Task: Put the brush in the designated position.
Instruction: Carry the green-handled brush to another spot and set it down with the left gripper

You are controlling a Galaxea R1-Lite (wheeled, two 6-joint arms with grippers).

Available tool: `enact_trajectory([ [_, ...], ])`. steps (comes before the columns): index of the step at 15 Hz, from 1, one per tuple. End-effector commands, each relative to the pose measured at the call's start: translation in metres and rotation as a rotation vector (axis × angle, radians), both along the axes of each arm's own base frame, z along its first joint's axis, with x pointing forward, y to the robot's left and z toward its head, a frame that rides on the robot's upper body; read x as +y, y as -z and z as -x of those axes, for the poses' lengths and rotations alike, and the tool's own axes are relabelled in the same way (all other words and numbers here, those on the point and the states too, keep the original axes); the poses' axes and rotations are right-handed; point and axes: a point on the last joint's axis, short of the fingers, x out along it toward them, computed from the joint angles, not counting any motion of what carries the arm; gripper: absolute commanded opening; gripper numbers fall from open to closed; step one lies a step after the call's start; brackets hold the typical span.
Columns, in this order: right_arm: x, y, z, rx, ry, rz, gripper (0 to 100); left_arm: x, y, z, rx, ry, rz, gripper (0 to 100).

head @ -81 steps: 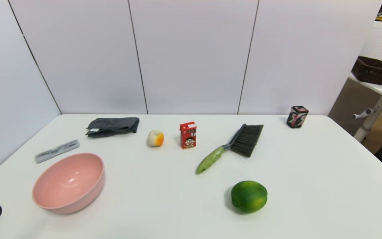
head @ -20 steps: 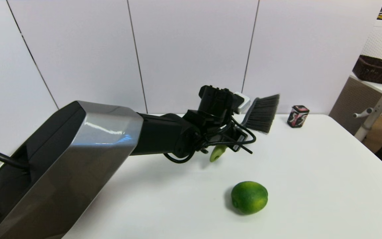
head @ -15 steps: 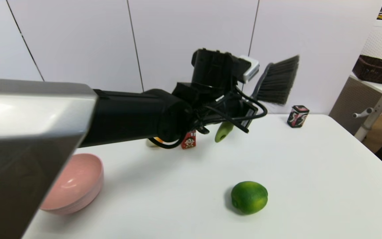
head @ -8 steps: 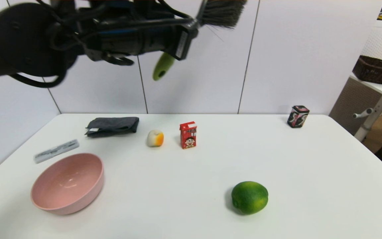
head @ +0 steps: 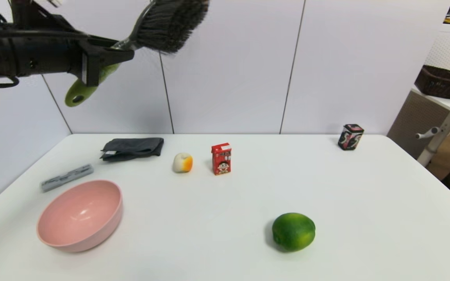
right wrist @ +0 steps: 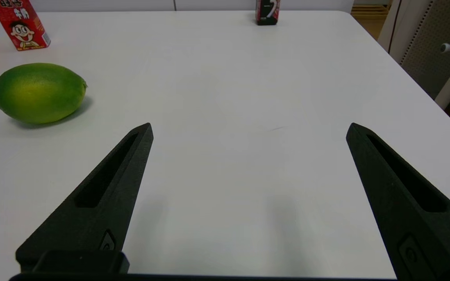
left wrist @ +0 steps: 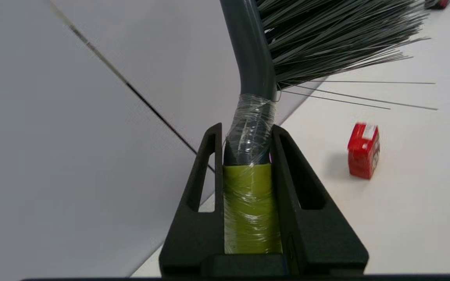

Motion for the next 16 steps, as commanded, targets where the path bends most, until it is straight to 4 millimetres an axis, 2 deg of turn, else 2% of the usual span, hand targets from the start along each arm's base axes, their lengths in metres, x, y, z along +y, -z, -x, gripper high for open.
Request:
enact_trajectory([
  [1,0.000,0.000,0.000,0.003,0.001,0.000,100,0.051,0.053,-0.014,0.055,0.071,-0.150,0],
  [6,0.000,0.000,0.000,0.003,0.001,0.000,100,0.080,0.118,-0.057,0.183,0.103,-0.263,0],
  [9,0.000,0.000,0.000,0.003,0.001,0.000,100,0.097,0.150,-0.077,0.214,0.124,-0.310,0],
  [12,0.000,0.000,0.000,0.003,0.001,0.000,100,0.120,0.176,-0.087,0.248,0.109,-0.334,0],
  [16,0.000,0.000,0.000,0.003,0.001,0.000,100,0.149,0.196,-0.088,0.271,0.094,-0.312,0],
])
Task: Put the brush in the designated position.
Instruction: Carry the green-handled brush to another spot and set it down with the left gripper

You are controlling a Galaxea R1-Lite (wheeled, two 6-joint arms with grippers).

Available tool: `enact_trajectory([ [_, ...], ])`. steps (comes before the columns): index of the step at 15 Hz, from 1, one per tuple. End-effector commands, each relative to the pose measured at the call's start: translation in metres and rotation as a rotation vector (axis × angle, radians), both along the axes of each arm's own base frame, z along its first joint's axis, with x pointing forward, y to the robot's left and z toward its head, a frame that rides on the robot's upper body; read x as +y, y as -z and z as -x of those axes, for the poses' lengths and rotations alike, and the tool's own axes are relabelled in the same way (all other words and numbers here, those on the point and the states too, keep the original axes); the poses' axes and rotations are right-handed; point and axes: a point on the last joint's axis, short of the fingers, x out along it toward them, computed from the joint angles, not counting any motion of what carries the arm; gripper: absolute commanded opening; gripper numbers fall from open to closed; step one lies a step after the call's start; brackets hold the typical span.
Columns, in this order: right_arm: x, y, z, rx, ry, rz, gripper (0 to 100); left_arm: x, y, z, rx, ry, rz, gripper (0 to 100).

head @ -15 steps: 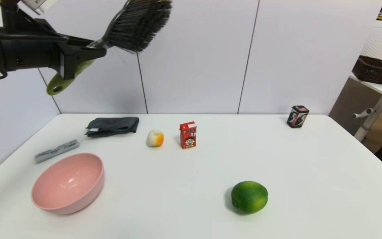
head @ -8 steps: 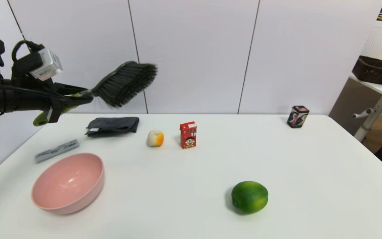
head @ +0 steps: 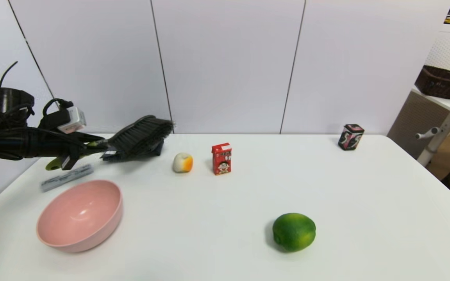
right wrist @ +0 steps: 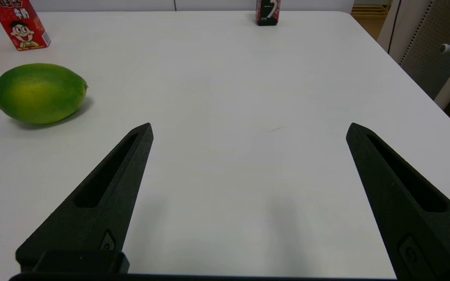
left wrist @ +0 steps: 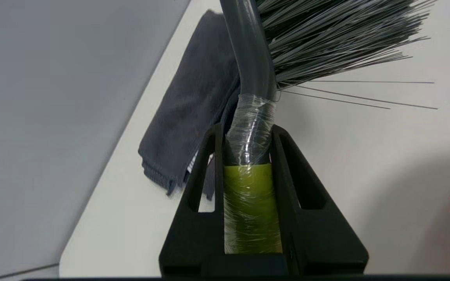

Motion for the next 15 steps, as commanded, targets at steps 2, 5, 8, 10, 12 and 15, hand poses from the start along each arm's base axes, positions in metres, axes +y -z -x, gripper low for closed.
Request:
enact_trajectory([
  [2,0.000,0.000,0.000,0.003,0.001,0.000,100,0.025,0.038,-0.003,0.098,-0.002,0.029,0],
  [5,0.000,0.000,0.000,0.003,0.001,0.000,100,0.022,0.055,0.007,0.217,0.071,0.044,0],
  [8,0.000,0.000,0.000,0.003,0.001,0.000,100,0.021,0.064,0.011,0.264,0.107,0.042,0],
  [10,0.000,0.000,0.000,0.003,-0.001,0.000,100,0.021,0.065,0.010,0.266,0.107,0.043,0],
  [12,0.000,0.000,0.000,0.003,0.001,0.000,100,0.021,0.066,0.010,0.271,0.104,0.047,100],
  [15,0.000,0.000,0.000,0.003,0.001,0.000,100,0.022,0.061,0.007,0.254,0.100,0.039,100],
])
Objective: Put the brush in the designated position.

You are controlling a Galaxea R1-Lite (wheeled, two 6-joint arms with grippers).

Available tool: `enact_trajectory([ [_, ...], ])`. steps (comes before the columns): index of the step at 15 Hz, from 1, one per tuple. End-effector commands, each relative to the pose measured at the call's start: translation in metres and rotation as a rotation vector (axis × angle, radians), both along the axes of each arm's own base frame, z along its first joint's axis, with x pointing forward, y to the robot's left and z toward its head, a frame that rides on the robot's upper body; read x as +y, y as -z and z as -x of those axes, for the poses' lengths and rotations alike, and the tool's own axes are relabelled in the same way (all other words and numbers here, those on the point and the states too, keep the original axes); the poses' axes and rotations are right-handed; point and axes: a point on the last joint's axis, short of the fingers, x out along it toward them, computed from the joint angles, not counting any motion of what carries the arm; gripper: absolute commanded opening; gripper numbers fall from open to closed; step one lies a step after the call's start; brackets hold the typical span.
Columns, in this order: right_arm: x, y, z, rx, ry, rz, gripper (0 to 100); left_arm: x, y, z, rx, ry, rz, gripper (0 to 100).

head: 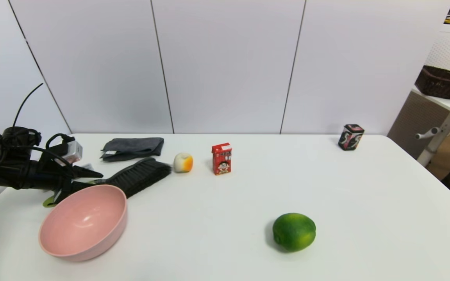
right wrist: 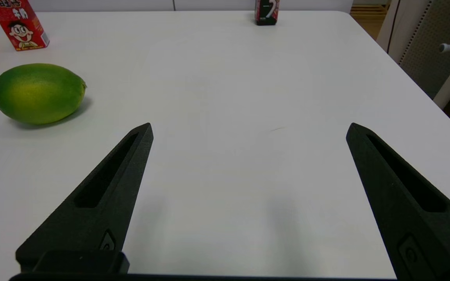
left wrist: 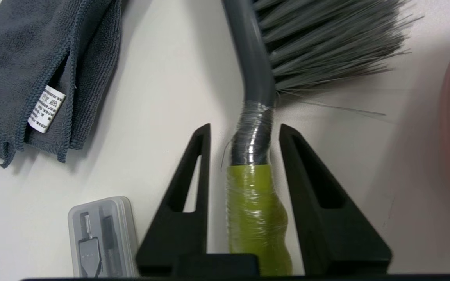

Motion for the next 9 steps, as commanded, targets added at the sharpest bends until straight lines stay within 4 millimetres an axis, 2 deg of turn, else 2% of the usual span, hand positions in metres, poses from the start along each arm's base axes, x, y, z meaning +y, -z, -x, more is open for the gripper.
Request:
enact_trajectory([
  [1,0.000,0.000,0.000,0.003,-0.001,0.000,100,0.002,-0.011,-0.006,-0.041,-0.003,-0.017,100],
  [3,0.000,0.000,0.000,0.003,0.001,0.000,100,0.005,-0.035,-0.009,-0.089,-0.043,-0.036,100],
  [5,0.000,0.000,0.000,0.003,-0.001,0.000,100,0.006,-0.084,-0.008,-0.164,-0.147,-0.093,100],
  [6,0.000,0.000,0.000,0.003,-0.001,0.000,100,0.001,-0.125,0.011,-0.171,-0.263,-0.149,100],
  [7,0.000,0.000,0.000,0.003,0.001,0.000,100,-0.008,-0.152,0.034,-0.134,-0.376,-0.167,100],
  [9,0.000,0.000,0.000,0.003,0.001,0.000,100,-0.042,-0.190,0.104,0.046,-0.636,-0.087,100],
])
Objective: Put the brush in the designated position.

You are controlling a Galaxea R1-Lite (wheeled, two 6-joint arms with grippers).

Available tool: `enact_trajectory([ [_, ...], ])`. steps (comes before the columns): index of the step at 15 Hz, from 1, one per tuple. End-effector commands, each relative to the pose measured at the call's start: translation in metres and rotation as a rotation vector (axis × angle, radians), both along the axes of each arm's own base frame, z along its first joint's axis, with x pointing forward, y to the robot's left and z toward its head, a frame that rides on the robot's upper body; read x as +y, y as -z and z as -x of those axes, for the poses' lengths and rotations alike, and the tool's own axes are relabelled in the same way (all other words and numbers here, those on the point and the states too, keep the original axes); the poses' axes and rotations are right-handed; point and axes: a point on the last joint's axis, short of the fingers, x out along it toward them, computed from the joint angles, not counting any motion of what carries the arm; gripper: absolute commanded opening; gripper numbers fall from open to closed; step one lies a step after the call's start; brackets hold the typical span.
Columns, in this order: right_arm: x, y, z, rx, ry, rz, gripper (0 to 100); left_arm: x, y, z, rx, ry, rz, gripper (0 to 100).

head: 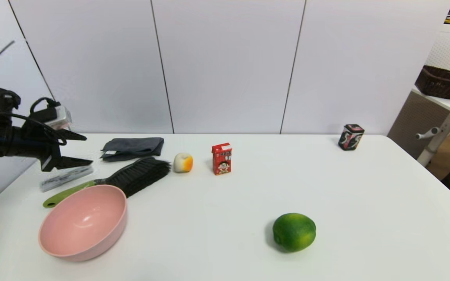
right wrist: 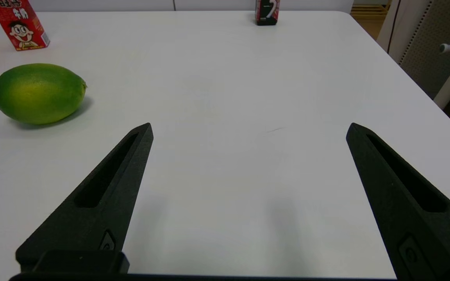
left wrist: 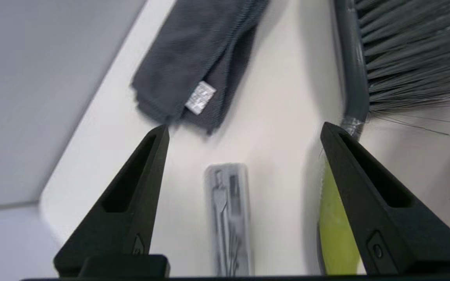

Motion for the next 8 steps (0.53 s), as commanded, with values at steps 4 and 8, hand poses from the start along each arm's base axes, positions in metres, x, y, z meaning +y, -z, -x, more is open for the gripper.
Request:
enact_trajectory([
  [4,0.000,0.000,0.000,0.003,0.001,0.000,100,-0.106,-0.093,0.237,0.104,-0.679,0.465,100],
  [8,0.000,0.000,0.000,0.003,-0.001,0.000,100,-0.108,-0.013,0.322,-0.331,-0.542,0.638,100],
])
